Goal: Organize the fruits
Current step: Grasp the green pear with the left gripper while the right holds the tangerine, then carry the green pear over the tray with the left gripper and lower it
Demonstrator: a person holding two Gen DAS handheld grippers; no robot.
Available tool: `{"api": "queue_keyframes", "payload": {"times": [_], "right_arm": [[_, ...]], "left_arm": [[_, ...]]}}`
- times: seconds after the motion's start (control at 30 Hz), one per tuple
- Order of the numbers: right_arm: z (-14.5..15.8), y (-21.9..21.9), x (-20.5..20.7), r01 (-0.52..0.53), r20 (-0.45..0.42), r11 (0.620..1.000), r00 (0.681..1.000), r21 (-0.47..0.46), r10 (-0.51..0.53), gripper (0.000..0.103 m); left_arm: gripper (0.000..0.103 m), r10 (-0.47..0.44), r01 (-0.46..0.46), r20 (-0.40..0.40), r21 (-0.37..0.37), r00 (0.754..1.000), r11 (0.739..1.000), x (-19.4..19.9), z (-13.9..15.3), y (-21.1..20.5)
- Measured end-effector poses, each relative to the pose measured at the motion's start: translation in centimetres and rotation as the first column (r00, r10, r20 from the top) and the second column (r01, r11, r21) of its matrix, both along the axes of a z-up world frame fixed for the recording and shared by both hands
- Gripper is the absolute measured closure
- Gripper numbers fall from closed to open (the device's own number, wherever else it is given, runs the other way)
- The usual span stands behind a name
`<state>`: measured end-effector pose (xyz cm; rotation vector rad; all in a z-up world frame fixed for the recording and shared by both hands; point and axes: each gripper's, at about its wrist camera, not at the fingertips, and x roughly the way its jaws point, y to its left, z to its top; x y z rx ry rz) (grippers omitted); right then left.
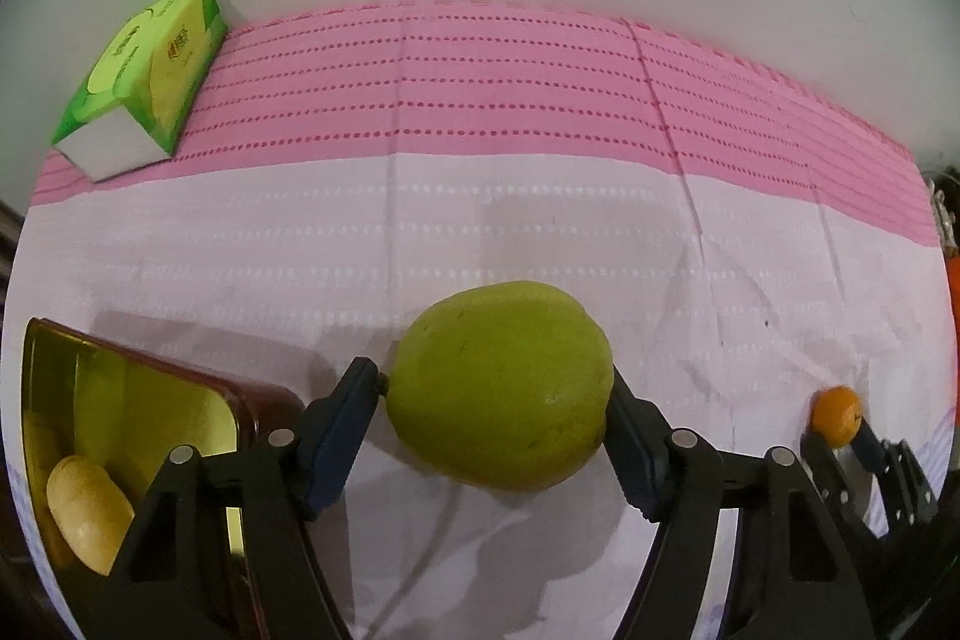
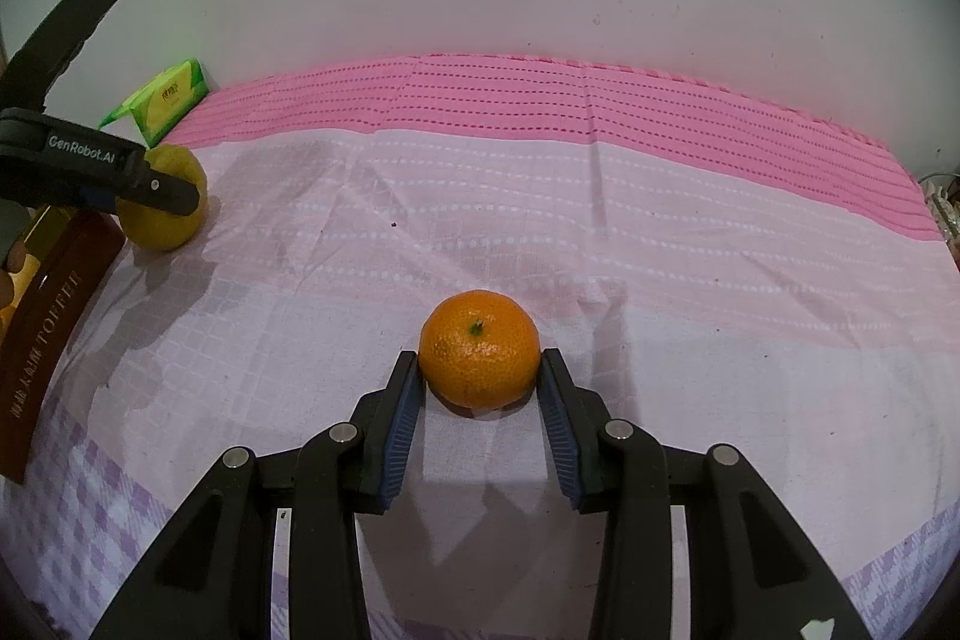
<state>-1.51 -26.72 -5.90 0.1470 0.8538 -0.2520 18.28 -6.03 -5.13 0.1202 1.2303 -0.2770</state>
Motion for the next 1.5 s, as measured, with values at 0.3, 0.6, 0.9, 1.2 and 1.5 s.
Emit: {"api": "queue_keyframes", "payload": {"times": [0.3,0.6,0.9,1.2,1.5], "right_arm": [[-0.1,0.0,0.2,0.000,-0.002,1.000,1.000,-0.004,0.000,0.065],[-0.1,0.0,0.4,0.000,-0.004,1.000,1.000,-0.010,0.000,0.065],[-0.2,0.0,0.5,-0.002,-0.006,1.000,1.000,-0.013,0.002,0.065],[-0.2,-0.1,0.5,-0.003,-0.007,1.000,1.000,-0.018,0.003,0.065],[-0.2,0.0,0.5,-0.004,-0.009,1.000,1.000,-0.023,0.003,0.066]], "left_arm": [[0.032,-0.032,0.032,0.010,0.019,0.999,0.999,-3.5,0.8,0.2],[0.032,-0.047,0.047,0.039,-0.008,0.998,0.999,-7.3,3.2,1.2],[0.032,0.000,0.003,0.088,-0.034,0.996,0.999,-10.0,6.6,5.2],[0.031,0.111,-0.111,0.129,-0.007,0.985,0.994,-11.0,8.0,12.1],[0.032,0.220,-0.223,0.112,0.018,0.969,0.975,-11.3,6.9,18.1]]}}
